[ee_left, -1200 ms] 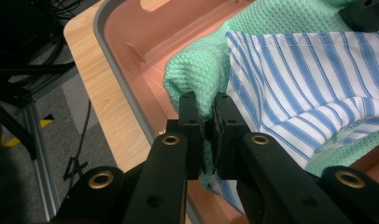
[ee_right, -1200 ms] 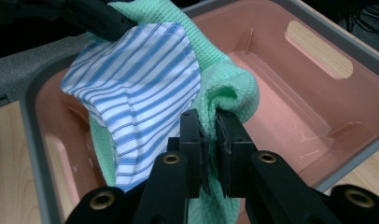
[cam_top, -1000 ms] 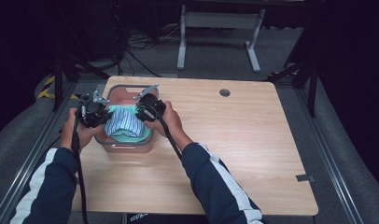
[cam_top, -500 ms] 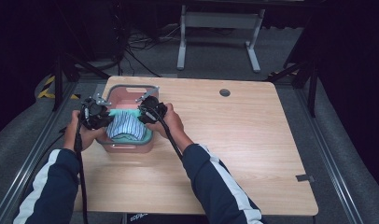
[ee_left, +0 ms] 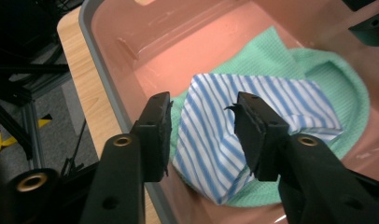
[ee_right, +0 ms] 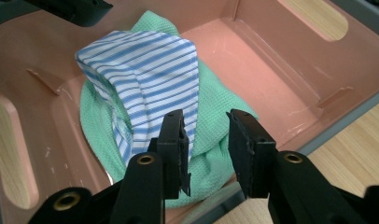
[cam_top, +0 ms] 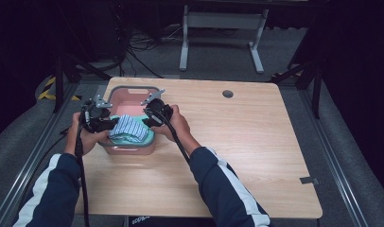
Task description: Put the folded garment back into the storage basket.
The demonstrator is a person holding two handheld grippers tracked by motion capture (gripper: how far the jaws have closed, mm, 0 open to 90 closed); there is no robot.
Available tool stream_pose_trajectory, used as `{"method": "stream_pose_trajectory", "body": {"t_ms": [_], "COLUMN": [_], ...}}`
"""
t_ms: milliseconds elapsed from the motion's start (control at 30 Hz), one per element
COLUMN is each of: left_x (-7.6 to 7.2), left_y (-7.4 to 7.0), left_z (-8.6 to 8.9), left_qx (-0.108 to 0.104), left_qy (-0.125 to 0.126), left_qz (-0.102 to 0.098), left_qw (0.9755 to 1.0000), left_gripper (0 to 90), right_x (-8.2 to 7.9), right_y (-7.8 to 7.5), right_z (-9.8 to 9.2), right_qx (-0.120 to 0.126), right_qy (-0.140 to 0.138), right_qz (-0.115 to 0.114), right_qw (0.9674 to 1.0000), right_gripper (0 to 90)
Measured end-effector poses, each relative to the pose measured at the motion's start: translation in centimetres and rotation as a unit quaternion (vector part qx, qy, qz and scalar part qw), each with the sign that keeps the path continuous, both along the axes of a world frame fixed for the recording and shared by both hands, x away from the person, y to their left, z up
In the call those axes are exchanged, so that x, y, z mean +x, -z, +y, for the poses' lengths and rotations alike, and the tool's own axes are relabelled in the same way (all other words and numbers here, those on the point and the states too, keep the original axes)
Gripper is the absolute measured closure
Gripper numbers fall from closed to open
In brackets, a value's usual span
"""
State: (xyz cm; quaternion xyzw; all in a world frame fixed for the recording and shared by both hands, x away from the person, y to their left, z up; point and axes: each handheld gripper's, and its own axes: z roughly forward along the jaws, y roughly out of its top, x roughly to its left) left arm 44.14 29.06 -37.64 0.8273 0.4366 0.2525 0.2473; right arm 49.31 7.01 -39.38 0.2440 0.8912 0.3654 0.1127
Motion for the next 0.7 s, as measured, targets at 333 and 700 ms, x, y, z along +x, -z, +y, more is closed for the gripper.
{"method": "stream_pose_trajectory", "body": {"t_ms": [333,700], "left_x": [-1.8,-3.4], "left_y": [-0.9,-1.4], "left_z": [-1.4,-3.3], "left_qx": [-0.02,-0.032], "left_qy": [0.015,0.041], "left_qz": [-0.03,-0.042], "left_qw": [0.9992,0.9978], "left_gripper": [50.8,44.8], "right_x": [-0.5,-1.3], "right_y": [-0.9,-2.2], "right_z": [-1.3,-3.1], "right_qx": [0.003,-0.017], "right_qy": [-0.006,-0.007], "right_qz": [-0.014,-0.04], "right_qw": [0.9999,0.999], "right_gripper": [63.2,55.5]}}
